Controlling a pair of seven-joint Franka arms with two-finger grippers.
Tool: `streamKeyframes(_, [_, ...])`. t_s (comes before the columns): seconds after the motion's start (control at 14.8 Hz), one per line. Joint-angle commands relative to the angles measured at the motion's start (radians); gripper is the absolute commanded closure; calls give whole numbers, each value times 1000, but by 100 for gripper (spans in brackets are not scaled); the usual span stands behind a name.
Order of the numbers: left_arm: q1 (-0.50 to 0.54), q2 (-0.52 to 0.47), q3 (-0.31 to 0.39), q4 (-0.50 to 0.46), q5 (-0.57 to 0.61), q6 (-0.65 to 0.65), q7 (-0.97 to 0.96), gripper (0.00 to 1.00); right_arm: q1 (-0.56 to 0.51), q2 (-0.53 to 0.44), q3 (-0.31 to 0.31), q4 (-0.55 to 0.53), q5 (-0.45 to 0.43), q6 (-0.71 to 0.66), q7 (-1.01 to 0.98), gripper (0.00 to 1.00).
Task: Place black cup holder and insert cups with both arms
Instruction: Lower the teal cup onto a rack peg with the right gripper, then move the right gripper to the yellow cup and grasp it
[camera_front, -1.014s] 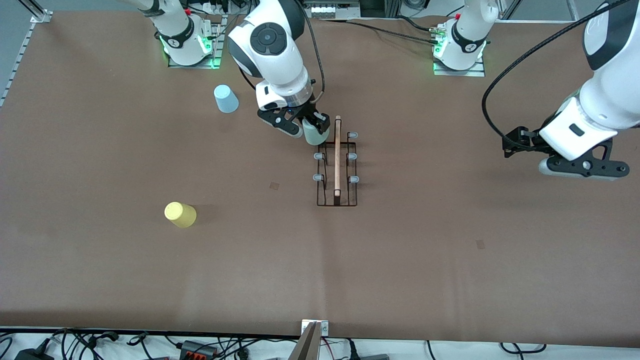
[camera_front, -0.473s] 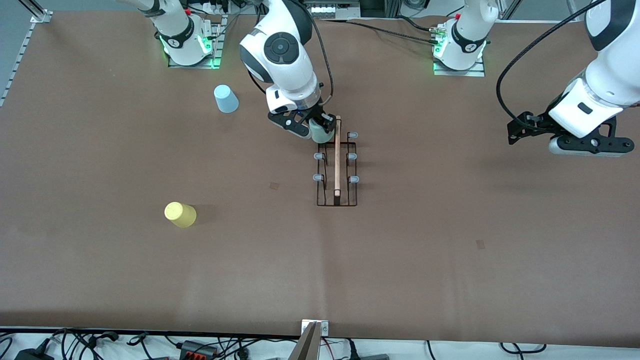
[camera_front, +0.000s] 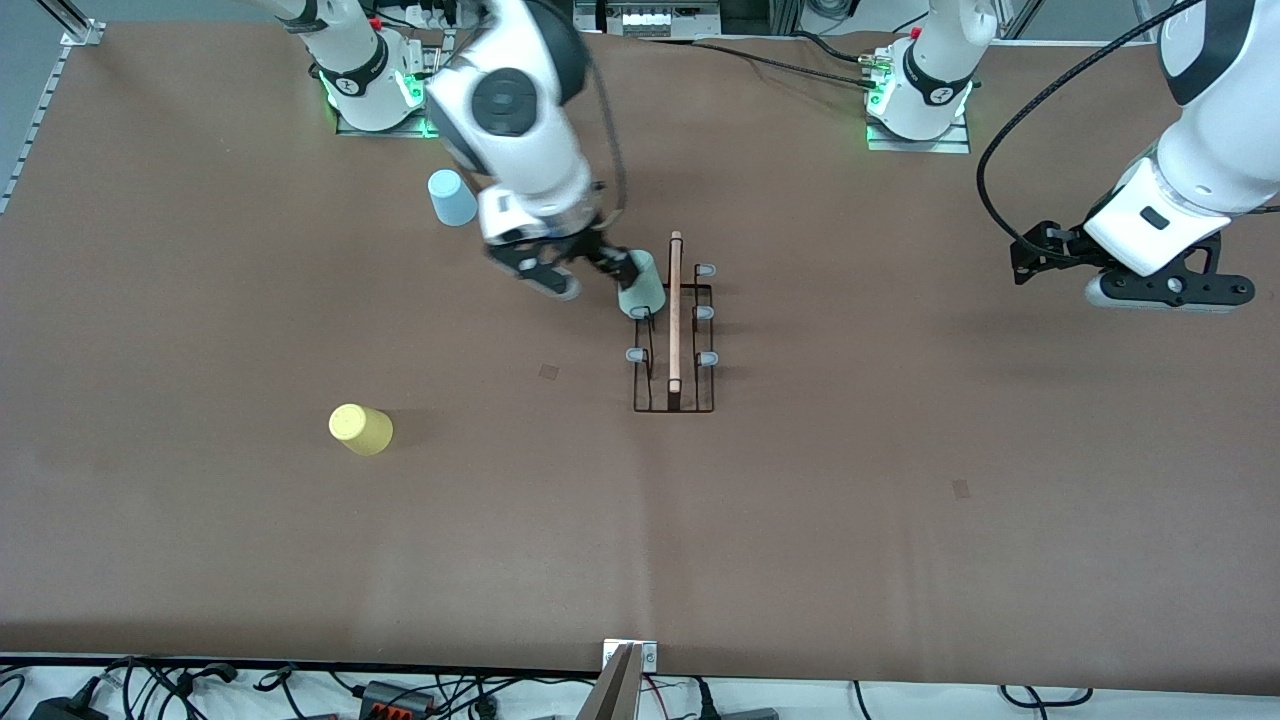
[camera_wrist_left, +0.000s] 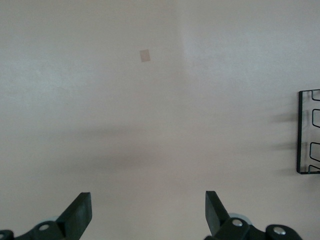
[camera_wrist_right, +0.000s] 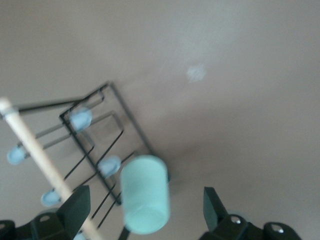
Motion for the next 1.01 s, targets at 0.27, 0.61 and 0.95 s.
streamKeyframes(0.27, [1, 34, 5, 118, 9, -26, 13, 0, -413, -27, -14, -114, -25, 20, -807, 0])
streamKeyframes(0.61, [10, 40, 11, 123, 9, -55, 13, 0, -430, 87, -110, -102, -129, 169, -1043, 0])
streamKeyframes(0.95, [10, 36, 5, 140, 9, -76, 14, 0, -428, 171, -126, -102, -157, 281, -1061, 0])
